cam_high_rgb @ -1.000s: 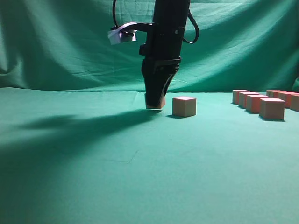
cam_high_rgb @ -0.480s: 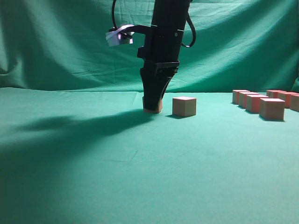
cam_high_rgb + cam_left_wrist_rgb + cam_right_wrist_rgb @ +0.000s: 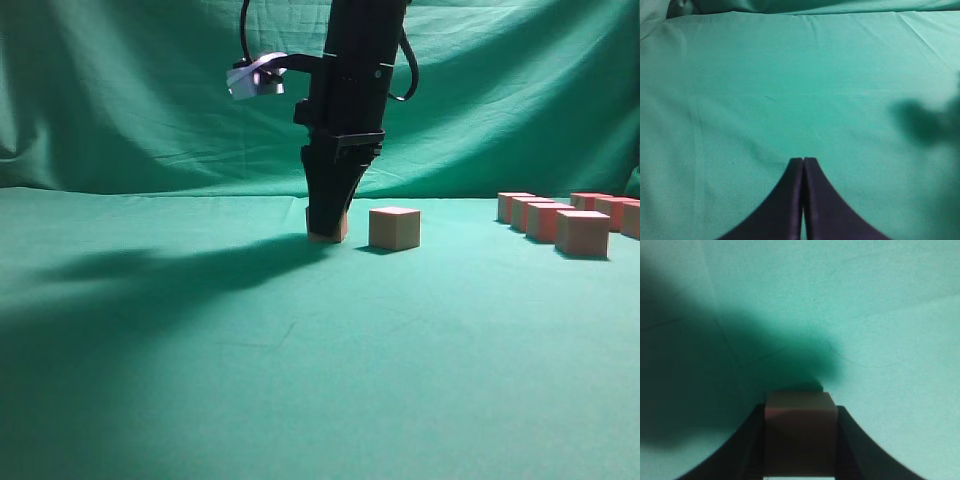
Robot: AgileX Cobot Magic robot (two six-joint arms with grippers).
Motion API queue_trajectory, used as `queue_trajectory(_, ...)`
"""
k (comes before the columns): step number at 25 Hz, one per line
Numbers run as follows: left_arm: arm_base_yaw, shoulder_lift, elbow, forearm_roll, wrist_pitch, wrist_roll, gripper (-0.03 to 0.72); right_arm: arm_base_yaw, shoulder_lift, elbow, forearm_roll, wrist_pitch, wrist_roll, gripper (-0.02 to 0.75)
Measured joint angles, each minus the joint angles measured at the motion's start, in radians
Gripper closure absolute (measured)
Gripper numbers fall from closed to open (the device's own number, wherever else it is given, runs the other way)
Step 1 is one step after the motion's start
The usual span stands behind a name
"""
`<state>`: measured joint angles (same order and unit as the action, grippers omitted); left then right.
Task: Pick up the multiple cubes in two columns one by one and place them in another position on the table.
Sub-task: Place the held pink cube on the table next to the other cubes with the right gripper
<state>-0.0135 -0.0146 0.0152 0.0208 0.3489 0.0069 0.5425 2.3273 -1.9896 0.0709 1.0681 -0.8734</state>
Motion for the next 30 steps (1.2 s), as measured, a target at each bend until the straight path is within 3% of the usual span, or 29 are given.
queue_trajectory(28, 0.000, 0.000, 0.000, 0.000, 0.000, 0.000, 0.688, 0.000, 0.002, -0.004, -0.028, 0.036, -0.003, 0.471)
queue_trajectory(30, 0.000, 0.000, 0.000, 0.000, 0.000, 0.000, 0.688, 0.000, 0.002, -0.004, -0.030, 0.040, -0.003, 0.377)
